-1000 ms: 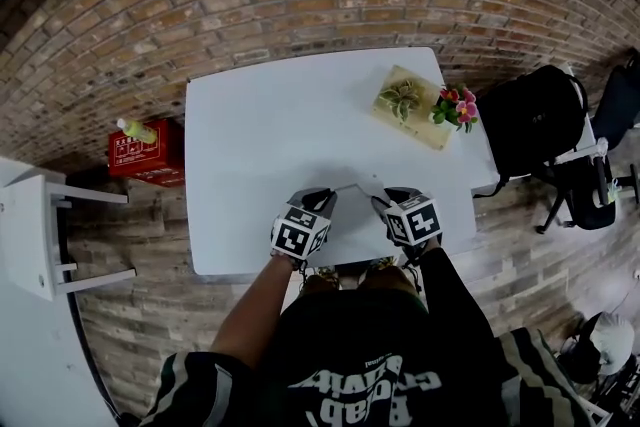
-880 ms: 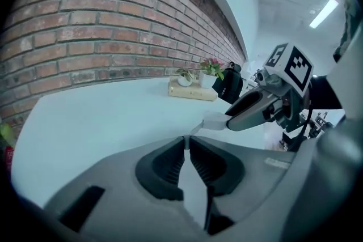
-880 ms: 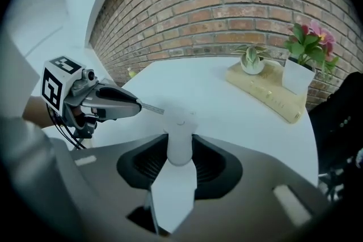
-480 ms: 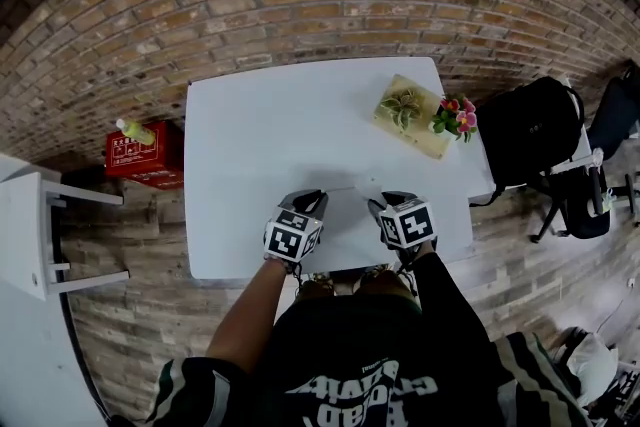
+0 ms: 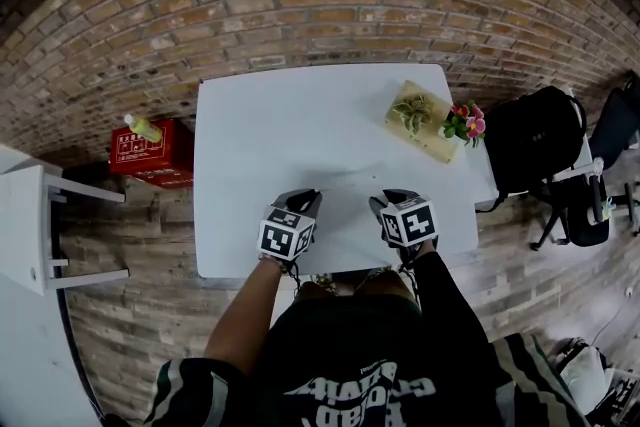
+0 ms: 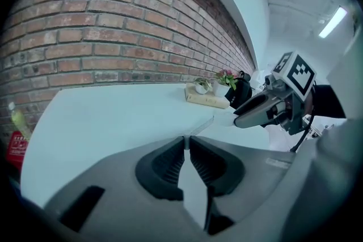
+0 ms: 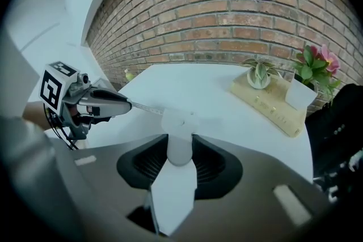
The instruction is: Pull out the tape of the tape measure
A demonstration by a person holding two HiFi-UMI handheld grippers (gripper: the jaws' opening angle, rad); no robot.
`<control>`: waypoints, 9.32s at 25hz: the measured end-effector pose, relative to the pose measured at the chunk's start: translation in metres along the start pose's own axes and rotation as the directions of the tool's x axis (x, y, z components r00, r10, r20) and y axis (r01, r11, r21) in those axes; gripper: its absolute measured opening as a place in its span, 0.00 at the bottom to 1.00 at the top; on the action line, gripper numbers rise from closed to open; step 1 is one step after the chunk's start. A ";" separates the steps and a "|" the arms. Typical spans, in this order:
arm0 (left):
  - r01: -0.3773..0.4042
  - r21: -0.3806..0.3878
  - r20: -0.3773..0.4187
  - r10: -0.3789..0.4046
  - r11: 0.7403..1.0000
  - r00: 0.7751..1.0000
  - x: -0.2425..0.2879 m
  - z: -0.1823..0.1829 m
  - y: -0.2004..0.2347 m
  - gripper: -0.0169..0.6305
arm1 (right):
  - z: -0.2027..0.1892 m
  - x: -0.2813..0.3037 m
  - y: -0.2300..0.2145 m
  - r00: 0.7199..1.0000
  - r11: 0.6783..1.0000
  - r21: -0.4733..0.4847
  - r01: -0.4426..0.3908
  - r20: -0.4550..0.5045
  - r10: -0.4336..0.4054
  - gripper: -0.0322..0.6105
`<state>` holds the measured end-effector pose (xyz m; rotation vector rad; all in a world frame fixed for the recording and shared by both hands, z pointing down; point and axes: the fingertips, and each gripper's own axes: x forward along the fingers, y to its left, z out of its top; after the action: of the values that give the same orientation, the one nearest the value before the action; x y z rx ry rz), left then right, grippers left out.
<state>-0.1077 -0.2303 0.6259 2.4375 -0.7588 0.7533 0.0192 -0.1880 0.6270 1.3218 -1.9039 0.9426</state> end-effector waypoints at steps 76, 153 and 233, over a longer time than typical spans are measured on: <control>-0.393 -0.269 0.141 0.439 0.880 0.887 -0.121 0.031 0.083 0.09 | 0.057 -0.019 -0.027 0.985 0.993 -0.081 -0.081 0.144 0.092 0.28; -0.433 -0.200 -0.014 0.439 0.879 0.898 -0.056 -0.073 0.077 0.09 | -0.028 0.042 -0.050 0.995 0.997 -0.039 -0.062 -0.082 0.059 0.28; -0.532 0.035 0.624 0.397 0.846 0.672 -0.226 0.221 -0.032 0.04 | 0.195 -0.192 0.029 0.647 0.930 -0.347 0.118 0.738 0.193 0.07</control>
<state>-0.1664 -0.2520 0.3141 2.7312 -1.6864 0.1978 0.0302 -0.2471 0.3587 1.5790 -2.5712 -0.0605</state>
